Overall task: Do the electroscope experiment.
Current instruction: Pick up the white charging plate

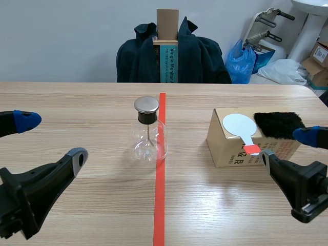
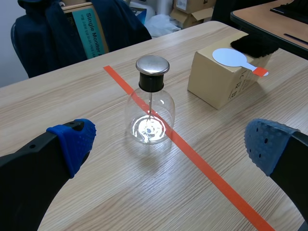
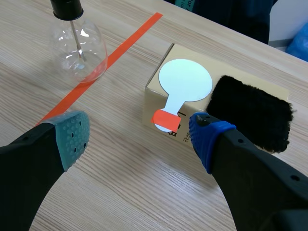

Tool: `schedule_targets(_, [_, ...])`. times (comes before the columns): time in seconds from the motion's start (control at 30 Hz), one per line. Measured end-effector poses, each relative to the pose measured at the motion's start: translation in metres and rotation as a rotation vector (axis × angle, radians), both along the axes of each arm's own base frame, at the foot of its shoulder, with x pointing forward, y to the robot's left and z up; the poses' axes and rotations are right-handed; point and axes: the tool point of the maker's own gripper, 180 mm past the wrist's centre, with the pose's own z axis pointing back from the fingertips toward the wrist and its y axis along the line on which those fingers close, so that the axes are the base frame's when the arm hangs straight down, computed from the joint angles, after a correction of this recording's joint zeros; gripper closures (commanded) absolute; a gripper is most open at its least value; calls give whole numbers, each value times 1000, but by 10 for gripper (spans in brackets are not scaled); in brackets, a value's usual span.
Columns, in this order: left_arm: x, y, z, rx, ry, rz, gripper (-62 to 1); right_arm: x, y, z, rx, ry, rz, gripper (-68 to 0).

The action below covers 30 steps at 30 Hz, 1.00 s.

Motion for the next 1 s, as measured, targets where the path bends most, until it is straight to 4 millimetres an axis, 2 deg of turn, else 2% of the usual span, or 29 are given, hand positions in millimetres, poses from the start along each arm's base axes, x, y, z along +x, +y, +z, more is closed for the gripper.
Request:
schedule_targets(0.23, [-1,-1,-3,36,-6,-11,-623,3,-3,3,3,-20,-17,-679])
schedule_targets(0.5, [-2,-1,-5,60,-10,-19,-623,-1,-6,-10,-36,52,-24,-679])
schedule_targets(1.0, [-2,-1,-7,83,-14,-26,-623,0,-5,-7,-25,31,-22,-679])
